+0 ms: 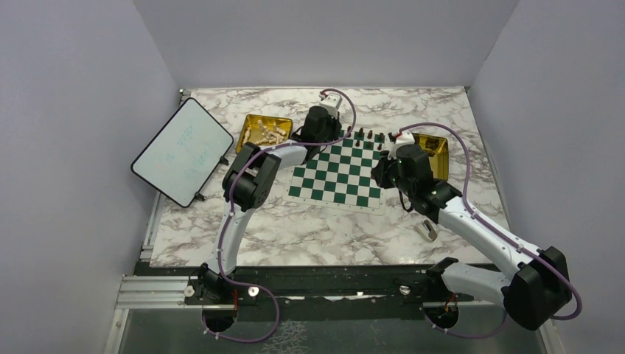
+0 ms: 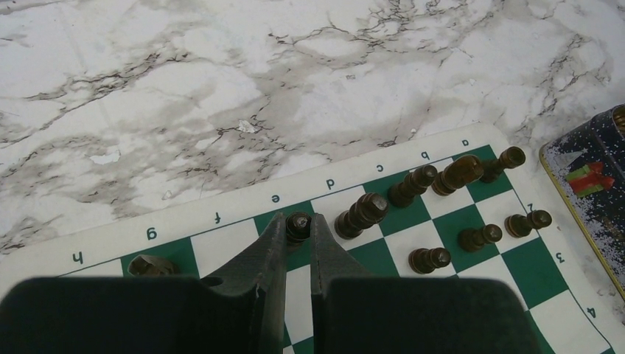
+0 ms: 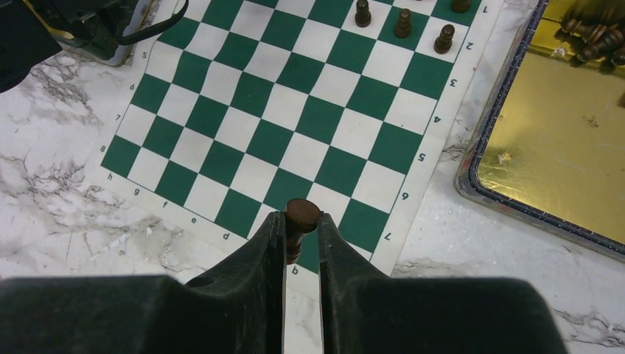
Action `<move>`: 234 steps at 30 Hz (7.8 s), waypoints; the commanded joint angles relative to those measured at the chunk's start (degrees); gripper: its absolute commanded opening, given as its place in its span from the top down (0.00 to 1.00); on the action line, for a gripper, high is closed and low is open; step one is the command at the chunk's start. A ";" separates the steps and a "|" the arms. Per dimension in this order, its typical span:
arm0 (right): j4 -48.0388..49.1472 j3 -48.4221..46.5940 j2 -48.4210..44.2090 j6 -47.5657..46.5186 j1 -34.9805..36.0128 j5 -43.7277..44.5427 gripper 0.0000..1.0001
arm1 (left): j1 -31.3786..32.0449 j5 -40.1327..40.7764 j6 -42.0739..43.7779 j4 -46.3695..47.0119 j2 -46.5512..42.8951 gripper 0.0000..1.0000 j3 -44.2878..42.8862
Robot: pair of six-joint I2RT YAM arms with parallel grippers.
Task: Set up the chess pieces on the board
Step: Place the chess piece on the chessboard.
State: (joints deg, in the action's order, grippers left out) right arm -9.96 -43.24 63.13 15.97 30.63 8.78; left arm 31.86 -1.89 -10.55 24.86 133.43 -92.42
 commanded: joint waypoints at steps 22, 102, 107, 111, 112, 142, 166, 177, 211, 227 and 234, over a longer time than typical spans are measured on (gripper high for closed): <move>1.82 -2.08 1.25 -0.80 -0.22 -0.49 0.86 | -0.30 -1.64 -2.27 2.30 -0.22 0.65 1.48; 42.90 5.36 9.18 67.75 -0.84 -7.63 0.87 | 5.15 -15.58 -13.91 10.46 -49.54 0.61 40.18; 43.22 5.10 9.70 68.01 -0.84 -7.88 0.87 | 5.15 -15.98 -13.98 10.89 -48.74 0.65 40.04; 43.44 5.17 9.99 68.03 -0.83 -7.98 0.87 | 5.12 -16.06 -13.82 11.16 -48.61 0.73 40.18; 43.44 5.27 10.06 68.05 -0.84 -7.98 0.87 | 5.14 -15.92 -13.68 11.22 -48.69 0.76 40.29; 43.58 9.76 7.89 64.86 -0.94 -9.50 0.73 | 3.94 -15.55 -15.93 10.27 -49.17 0.92 39.78; 19.95 7.96 -3.31 29.93 -0.92 -11.92 0.02 | -5.31 -4.53 -1.38 -42.63 -36.81 0.95 10.00; 14.50 5.99 -4.09 22.97 -0.94 -10.86 0.01 | -8.73 -6.09 3.42 -58.77 -12.85 0.96 -16.72; 11.89 4.13 -5.44 21.40 -0.97 -9.08 0.01 | -9.91 -4.37 9.39 -66.82 10.56 0.96 -42.82; 11.54 4.31 -5.55 21.35 -0.90 -9.10 0.01 | -9.92 -5.44 9.58 -66.26 12.88 0.91 -44.05; 11.46 4.20 -5.47 21.31 -0.90 -9.06 0.01 | -9.93 -5.18 9.84 -65.74 13.53 0.88 -44.24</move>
State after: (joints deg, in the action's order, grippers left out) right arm 2.83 -37.34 58.52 38.00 29.89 -1.74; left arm 22.09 -6.02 -1.21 -41.52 145.34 -134.69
